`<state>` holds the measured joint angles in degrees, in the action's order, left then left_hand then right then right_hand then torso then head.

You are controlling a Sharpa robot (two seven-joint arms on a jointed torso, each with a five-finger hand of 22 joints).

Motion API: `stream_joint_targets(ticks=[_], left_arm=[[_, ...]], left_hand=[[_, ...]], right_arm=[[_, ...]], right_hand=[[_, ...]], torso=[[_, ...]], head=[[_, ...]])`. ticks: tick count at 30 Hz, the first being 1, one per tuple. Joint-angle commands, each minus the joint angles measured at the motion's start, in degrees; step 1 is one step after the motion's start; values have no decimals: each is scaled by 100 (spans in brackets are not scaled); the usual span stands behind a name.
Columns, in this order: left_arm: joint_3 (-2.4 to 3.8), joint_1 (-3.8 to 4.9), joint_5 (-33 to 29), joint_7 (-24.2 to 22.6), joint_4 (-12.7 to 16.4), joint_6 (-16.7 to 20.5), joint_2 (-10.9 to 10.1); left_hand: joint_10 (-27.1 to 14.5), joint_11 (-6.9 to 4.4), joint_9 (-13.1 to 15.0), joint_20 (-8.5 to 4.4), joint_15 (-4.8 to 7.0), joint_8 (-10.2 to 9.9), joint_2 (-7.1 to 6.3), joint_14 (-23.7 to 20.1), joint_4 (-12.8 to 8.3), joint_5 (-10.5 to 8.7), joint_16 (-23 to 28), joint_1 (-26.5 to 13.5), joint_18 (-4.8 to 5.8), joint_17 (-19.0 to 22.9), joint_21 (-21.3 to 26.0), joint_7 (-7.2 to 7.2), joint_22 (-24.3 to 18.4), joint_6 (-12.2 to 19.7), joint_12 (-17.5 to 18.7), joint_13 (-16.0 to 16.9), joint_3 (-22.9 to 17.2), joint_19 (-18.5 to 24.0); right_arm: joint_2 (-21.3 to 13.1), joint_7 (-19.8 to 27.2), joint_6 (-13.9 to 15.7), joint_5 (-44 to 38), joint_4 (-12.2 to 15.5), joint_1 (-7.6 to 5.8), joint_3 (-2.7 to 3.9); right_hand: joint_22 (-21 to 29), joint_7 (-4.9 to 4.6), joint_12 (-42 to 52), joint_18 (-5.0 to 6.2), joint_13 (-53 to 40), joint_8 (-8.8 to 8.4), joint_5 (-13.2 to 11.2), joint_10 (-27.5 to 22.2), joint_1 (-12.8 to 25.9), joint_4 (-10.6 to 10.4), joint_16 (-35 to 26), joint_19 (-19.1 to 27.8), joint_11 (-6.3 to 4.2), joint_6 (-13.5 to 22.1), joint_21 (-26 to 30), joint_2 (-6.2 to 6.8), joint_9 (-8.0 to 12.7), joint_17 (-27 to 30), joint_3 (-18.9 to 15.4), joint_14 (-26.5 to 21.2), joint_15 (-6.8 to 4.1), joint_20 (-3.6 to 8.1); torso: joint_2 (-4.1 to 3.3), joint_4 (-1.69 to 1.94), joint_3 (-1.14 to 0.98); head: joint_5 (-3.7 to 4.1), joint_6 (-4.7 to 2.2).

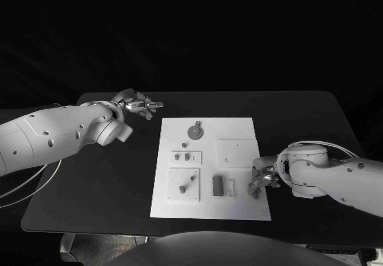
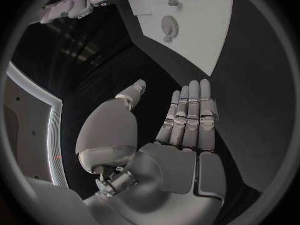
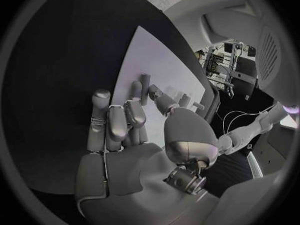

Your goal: Assemble the parts on the task board

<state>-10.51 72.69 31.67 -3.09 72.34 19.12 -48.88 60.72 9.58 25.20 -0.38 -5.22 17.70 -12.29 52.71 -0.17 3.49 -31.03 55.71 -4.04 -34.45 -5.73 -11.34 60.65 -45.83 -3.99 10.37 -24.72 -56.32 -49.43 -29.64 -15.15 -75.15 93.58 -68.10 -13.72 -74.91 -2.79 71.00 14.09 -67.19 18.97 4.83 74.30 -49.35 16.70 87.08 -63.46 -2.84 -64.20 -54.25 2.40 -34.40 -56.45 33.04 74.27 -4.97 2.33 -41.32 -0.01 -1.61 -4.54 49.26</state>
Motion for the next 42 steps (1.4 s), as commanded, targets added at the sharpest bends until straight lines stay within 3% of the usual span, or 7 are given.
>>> stream_joint_targets(ticks=[1,6,16,21,29,42], left_arm=[[3,4,21,-18,13,-26,9],[2,4,21,-18,12,-26,11],[2,4,23,-12,13,-29,10],[1,4,25,-6,13,-30,11],[0,4,41,10,11,-28,16],[0,4,51,23,9,-29,21]], left_hand=[[-38,0,1,14,-19,10,-34,36,37,-13,25,29,-74,-8,32,7,5,41,-8,-10,-2,-39],[-38,0,1,14,-19,10,-34,37,38,-13,25,33,-75,-10,32,7,6,42,-7,-10,-1,-39],[-39,1,1,14,-19,10,-36,39,43,-13,26,38,-74,-13,33,6,7,43,-7,-11,1,-41],[-39,1,1,14,-19,10,-37,40,46,-13,26,41,-74,-15,33,6,9,43,-8,-11,3,-42],[-39,1,2,14,-18,11,-43,42,55,-14,27,42,-74,-19,33,5,10,43,-8,-12,7,-44],[-39,2,2,14,-18,12,-51,42,67,-13,30,45,-74,-23,35,5,12,45,-8,-14,11,-45]], right_arm=[[-5,-24,45,-26,-25,50,-38],[-20,0,252,236,20,50,-36],[-124,12,515,559,155,36,-30],[-167,21,604,860,194,-34,-23],[-174,95,1016,1745,219,-135,-2],[-39,82,974,2076,238,-139,-1]], right_hand=[[-102,-67,-39,91,10,-35,37,-42,-158,16,-37,-2,2,69,-12,-34,13,1,-20,-36,17,-25],[-109,-59,-42,91,2,-19,37,-45,-423,27,-33,22,0,83,-22,-119,17,-20,-43,-37,16,-27],[-110,-50,-7,91,-36,2,38,-11,-512,27,-23,22,-9,67,-33,-162,12,-52,-66,-19,18,-29],[-110,-47,4,91,-48,8,38,1,-526,25,-21,20,-11,61,-36,-169,11,-64,-72,-11,19,-29],[-109,-47,-7,91,-37,11,37,-6,-528,25,-25,20,-12,58,-37,-165,11,-34,-79,-26,19,-31],[-107,-46,-12,91,-33,13,36,-8,-524,22,-32,21,-13,58,-36,-162,12,-4,-93,-41,19,-34]], torso=[[0,-1,0],[0,2,-1],[1,1,4],[1,2,4],[1,2,4],[0,2,5]], head=[[2,2],[1,-5],[-14,-22],[-16,-32],[-26,-57],[-31,-63]])
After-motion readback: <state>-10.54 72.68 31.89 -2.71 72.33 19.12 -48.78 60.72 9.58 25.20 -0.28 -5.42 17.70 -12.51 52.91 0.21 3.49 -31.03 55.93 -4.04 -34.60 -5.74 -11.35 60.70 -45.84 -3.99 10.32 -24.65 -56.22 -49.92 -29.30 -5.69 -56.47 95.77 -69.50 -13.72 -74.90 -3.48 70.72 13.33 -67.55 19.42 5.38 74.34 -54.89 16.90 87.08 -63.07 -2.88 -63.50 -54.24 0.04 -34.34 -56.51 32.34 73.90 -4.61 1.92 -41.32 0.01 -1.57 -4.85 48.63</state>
